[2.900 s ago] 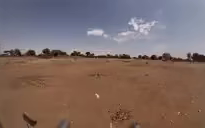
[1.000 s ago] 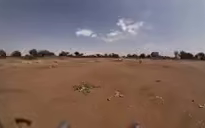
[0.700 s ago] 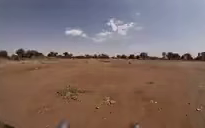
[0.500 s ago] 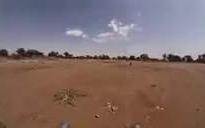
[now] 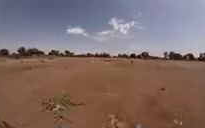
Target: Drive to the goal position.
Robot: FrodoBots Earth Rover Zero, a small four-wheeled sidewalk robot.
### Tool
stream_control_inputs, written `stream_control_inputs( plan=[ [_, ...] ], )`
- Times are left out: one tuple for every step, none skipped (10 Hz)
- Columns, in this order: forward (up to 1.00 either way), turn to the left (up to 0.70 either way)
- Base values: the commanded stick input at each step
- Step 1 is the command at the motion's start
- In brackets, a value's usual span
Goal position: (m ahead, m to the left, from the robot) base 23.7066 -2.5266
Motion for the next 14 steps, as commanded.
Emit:
stream_control_inputs(
  plan=[
    [0.70, 0.00],
    [0.70, 0.00],
    [0.70, 0.00],
    [0.70, 0.00],
    [0.70, 0.00],
    [0.70, 0.00],
    [0.70, 0.00],
    [0.70, 0.00],
    [0.70, 0.00],
    [0.70, 0.00],
    [0.70, 0.00],
    [0.70, 0.00],
    [0.70, 0.00],
    [0.70, 0.00]
  ],
)
